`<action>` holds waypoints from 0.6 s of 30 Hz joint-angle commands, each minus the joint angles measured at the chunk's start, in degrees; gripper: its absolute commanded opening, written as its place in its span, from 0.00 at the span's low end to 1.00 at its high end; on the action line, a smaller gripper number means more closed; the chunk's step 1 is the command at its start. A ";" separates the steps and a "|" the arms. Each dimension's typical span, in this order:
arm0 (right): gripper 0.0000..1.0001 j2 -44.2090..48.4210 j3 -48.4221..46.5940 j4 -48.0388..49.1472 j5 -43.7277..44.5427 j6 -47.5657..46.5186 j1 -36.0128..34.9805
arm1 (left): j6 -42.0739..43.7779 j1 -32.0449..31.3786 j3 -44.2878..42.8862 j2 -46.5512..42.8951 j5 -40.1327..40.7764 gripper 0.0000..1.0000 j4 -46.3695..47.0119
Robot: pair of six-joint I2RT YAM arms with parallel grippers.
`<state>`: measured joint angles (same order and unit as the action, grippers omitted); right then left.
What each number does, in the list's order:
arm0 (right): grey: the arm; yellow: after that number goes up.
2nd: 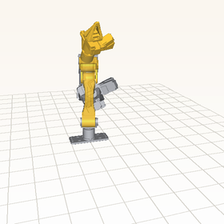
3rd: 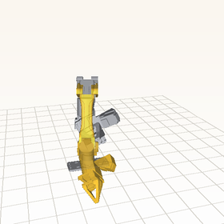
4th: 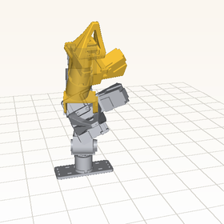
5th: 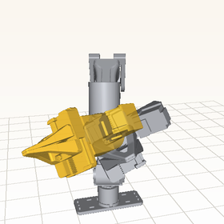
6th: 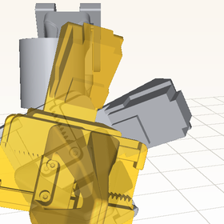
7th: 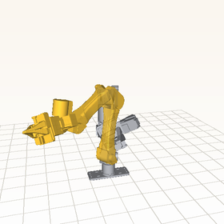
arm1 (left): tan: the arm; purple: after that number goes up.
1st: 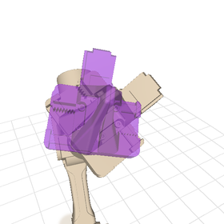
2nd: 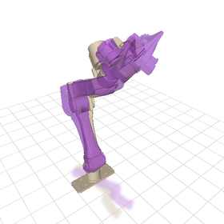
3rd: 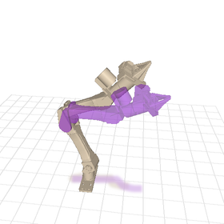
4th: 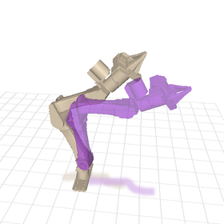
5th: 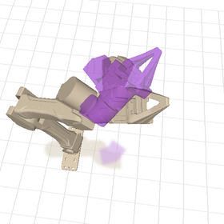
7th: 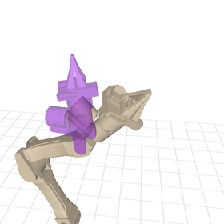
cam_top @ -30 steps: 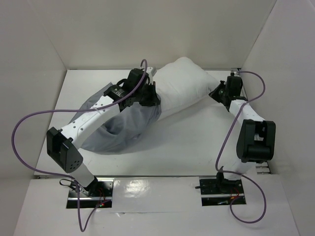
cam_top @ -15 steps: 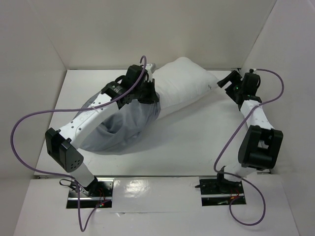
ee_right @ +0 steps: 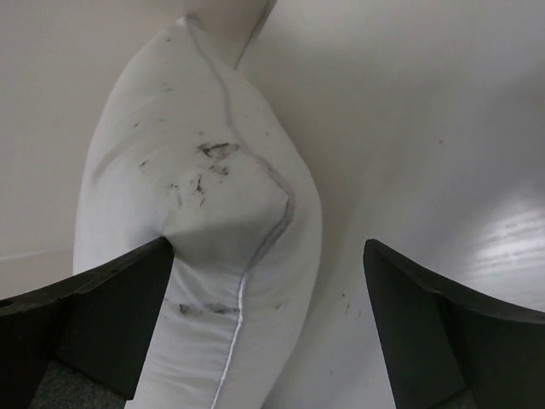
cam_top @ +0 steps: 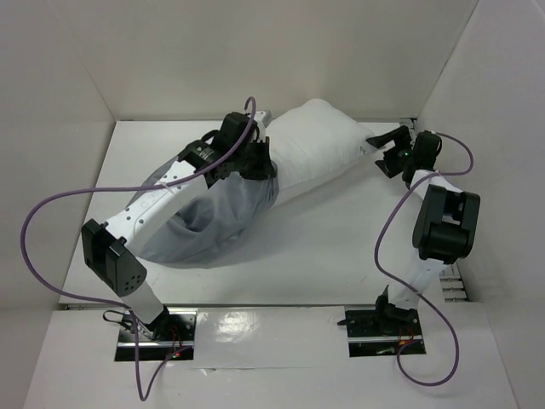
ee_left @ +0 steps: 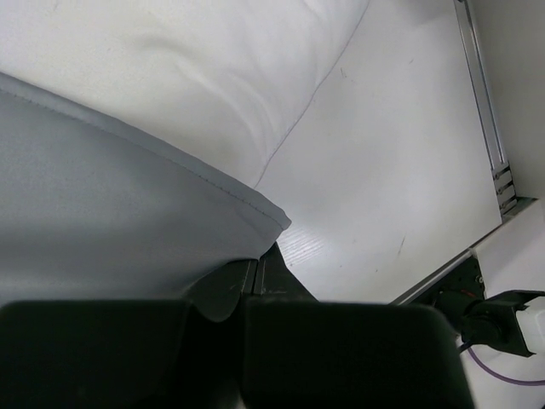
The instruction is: Put the pillow into the pillowcase
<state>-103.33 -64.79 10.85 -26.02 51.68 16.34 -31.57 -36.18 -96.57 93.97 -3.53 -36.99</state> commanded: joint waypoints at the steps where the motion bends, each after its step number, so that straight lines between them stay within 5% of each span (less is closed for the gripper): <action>1: 0.96 -3.71 -0.86 12.95 -3.16 3.87 0.19 | 1.07 0.06 -3.62 0.33 -1.57 0.00 3.07; 4: 0.75 -4.25 0.80 22.93 -2.54 4.39 -0.43 | 1.07 0.06 -4.24 0.86 -1.57 0.00 2.45; 5: 0.41 -4.25 1.85 25.60 -2.54 4.39 -1.21 | 1.07 0.06 -4.24 0.86 -1.57 0.00 2.45; 7: 0.07 -5.82 1.87 30.00 -3.68 4.39 -1.74 | 1.07 0.06 -4.24 0.86 -1.57 0.00 1.84; 8: 0.00 -5.83 1.87 30.02 -3.69 3.87 -1.75 | 1.60 0.06 -4.24 0.86 -1.57 0.00 1.84; 13: 0.00 3.44 6.87 26.17 -0.71 1.24 -1.75 | 2.83 0.67 -5.64 -0.80 1.68 0.00 -0.97; 18: 0.00 21.65 7.49 -4.57 11.76 -9.38 -8.05 | 4.58 1.20 -12.48 -1.95 3.35 0.00 -5.79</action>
<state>-94.85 -56.38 19.29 -21.47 49.98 12.88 -29.39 -35.62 -102.54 94.83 -1.72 -43.20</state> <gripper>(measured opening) 0.021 0.033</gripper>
